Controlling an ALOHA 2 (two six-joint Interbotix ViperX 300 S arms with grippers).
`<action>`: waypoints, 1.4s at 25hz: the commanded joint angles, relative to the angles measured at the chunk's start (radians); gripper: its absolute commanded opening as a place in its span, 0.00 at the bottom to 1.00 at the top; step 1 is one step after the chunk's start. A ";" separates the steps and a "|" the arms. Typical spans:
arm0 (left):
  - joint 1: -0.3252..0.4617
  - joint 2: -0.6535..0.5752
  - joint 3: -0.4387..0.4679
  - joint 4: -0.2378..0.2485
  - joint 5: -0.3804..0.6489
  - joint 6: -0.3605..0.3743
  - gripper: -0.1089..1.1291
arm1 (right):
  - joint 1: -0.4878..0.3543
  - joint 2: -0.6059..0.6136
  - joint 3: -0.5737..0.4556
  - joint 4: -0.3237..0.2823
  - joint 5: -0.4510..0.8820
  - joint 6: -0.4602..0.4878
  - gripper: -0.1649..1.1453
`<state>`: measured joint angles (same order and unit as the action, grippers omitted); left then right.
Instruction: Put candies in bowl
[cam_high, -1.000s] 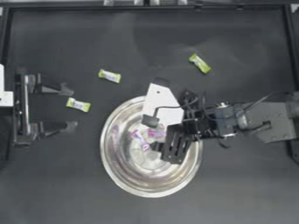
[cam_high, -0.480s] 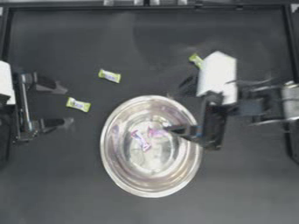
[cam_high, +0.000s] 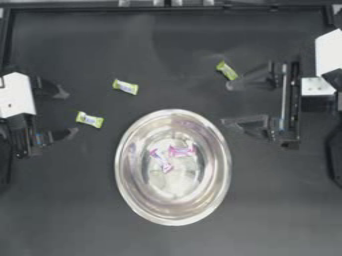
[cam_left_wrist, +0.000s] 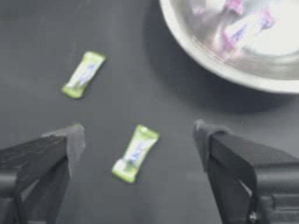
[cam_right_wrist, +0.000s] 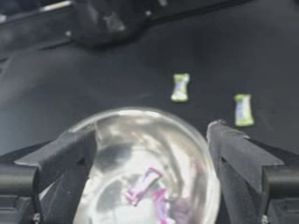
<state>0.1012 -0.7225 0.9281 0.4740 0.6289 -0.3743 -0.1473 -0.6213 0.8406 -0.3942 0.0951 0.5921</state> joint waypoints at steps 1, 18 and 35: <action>0.026 0.078 -0.081 -0.021 0.080 0.064 0.92 | -0.003 -0.017 -0.011 -0.005 -0.008 -0.003 0.90; 0.311 0.357 -0.173 -0.466 0.081 0.649 0.92 | -0.037 -0.017 0.003 0.005 -0.012 0.000 0.90; 0.337 0.560 -0.172 -0.509 0.005 0.730 0.92 | -0.051 -0.015 0.028 0.034 -0.052 0.008 0.90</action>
<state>0.4295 -0.1611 0.7670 -0.0322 0.6412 0.3267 -0.1963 -0.6274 0.8790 -0.3666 0.0537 0.5998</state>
